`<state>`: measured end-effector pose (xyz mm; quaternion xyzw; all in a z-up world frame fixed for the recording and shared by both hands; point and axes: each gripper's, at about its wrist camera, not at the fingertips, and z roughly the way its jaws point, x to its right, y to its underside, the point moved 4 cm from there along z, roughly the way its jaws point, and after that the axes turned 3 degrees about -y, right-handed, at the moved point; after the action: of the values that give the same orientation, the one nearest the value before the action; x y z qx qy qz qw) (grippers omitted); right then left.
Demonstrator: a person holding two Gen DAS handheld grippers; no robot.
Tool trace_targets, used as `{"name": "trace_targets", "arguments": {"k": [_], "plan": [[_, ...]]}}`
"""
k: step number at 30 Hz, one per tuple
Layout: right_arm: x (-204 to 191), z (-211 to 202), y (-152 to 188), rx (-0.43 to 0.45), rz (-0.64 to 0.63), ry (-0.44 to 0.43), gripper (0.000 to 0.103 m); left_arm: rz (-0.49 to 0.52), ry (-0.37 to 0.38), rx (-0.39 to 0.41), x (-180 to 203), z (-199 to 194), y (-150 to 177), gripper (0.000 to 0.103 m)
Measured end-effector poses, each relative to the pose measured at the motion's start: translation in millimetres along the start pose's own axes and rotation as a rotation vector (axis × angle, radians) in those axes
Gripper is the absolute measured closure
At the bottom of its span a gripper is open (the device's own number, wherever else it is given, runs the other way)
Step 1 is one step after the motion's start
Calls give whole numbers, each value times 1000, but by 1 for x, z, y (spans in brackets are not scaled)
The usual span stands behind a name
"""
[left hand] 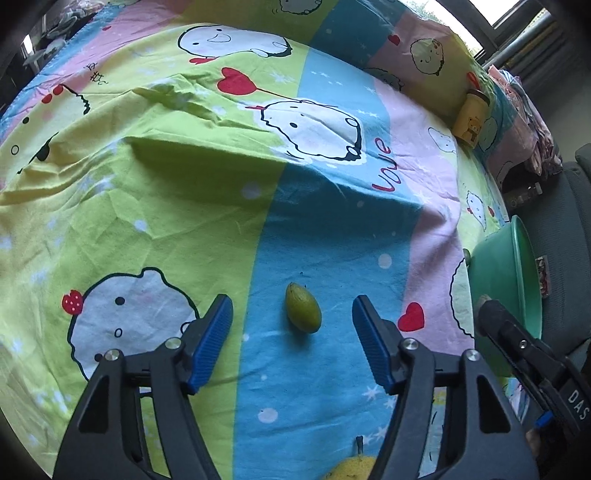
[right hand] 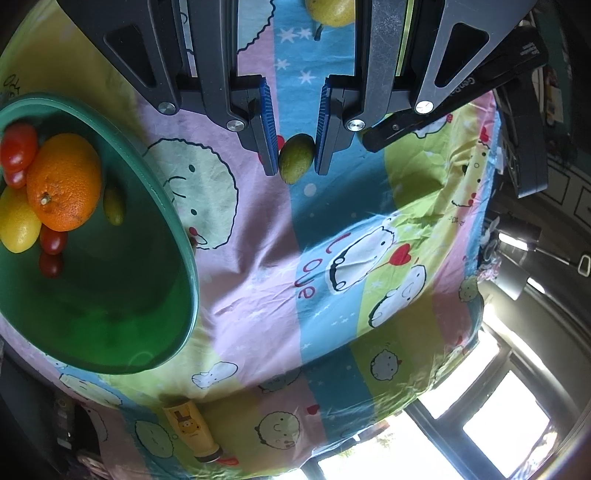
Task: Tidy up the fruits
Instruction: 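Carry both held green fruits over the green bowl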
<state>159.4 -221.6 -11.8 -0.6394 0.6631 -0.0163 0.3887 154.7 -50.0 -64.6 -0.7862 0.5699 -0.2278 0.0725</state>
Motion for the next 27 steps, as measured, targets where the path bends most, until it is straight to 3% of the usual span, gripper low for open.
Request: {"name": "trace_targets", "arguments": {"k": [1,4,5,6,10,14,17,20,27], "plan": [[1,-2,-1,4,3,0,81,20,-26,2,4,2,0,43],[7,-7,-4,17,23,-2,81,76,-96,0,12,7,-1,63],[9,-9,-4,19,30,-6,81,94,-113,-4,14,9,-1,75],[11,-11,-5,23,40,-10,81,113,-115,-8,17,11,0,78],[19,-19,-8,45,66,-19,81,154,-164,-16,24,15,0,83],[25,-25,-8,52,89,-39,81,166,-126,-44,31,15,3,85],[29,-28,-9,60,99,-38,81,168,-152,-40,34,13,6,85],[34,-34,-9,66,113,-50,81,167,-122,-38,42,4,9,85],[47,-58,-14,131,150,-76,81,241,-7,60,92,-44,10,85]]}}
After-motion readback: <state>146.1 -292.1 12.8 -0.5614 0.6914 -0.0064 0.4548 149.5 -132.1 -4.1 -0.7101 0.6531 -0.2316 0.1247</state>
